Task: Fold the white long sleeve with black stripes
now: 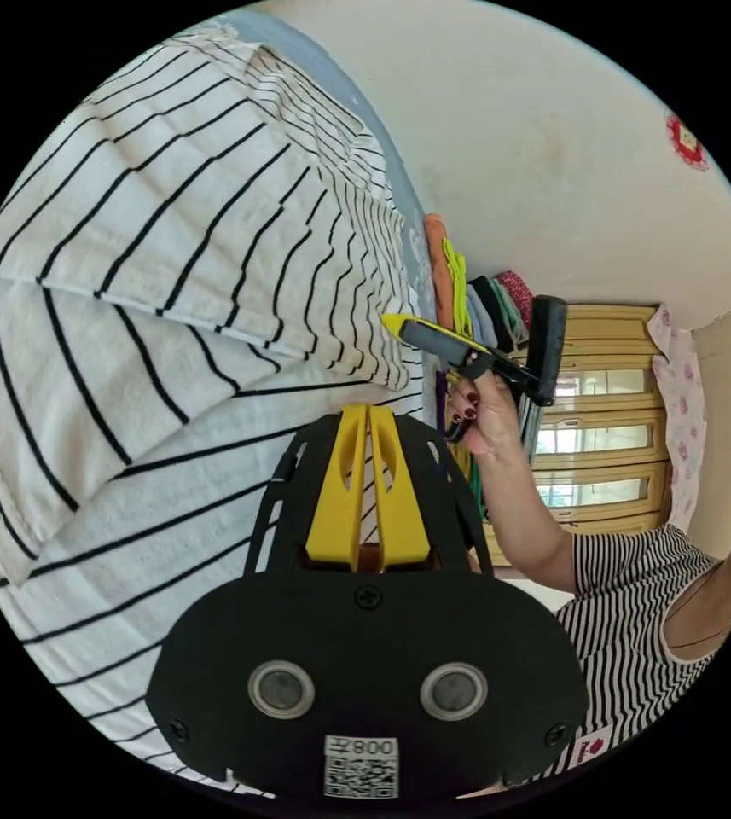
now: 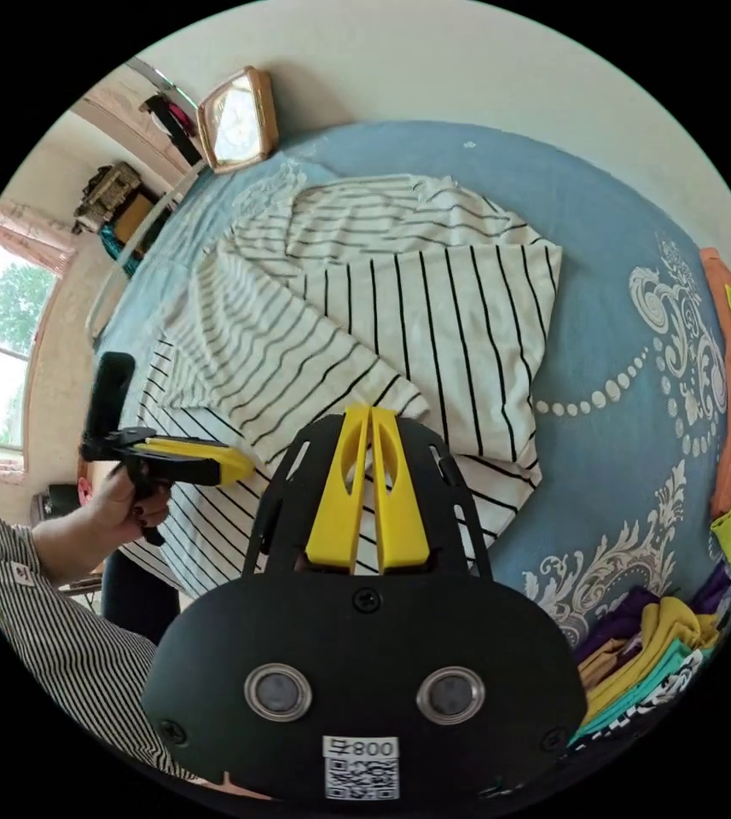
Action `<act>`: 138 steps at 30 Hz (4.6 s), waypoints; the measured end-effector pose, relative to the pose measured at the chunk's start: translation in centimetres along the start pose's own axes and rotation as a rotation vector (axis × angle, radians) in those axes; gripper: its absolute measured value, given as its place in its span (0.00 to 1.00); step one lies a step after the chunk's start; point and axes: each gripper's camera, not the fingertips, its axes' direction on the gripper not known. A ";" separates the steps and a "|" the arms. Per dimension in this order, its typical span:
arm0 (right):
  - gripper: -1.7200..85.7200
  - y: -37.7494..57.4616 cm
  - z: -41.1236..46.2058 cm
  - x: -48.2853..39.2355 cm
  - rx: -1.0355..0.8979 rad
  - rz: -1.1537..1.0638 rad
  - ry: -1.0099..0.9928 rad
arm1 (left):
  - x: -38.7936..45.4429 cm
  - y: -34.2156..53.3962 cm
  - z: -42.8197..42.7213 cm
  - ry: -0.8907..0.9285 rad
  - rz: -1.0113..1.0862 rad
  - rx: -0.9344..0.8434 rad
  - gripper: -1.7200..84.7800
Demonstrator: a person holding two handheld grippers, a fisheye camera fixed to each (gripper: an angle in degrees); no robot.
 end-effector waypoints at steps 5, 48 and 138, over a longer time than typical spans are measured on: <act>0.02 0.2 -2.7 -1.3 0.002 0.022 -0.014 | 4.7 4.3 -3.2 -0.096 0.082 0.029 0.04; 0.09 31.2 -20.5 -12.2 -0.180 0.474 -0.113 | 16.3 43.2 -15.1 -0.148 -0.435 0.267 0.13; 0.04 6.1 -34.1 2.0 0.141 0.251 -0.416 | 24.7 -0.2 -28.5 0.126 -0.139 0.537 0.03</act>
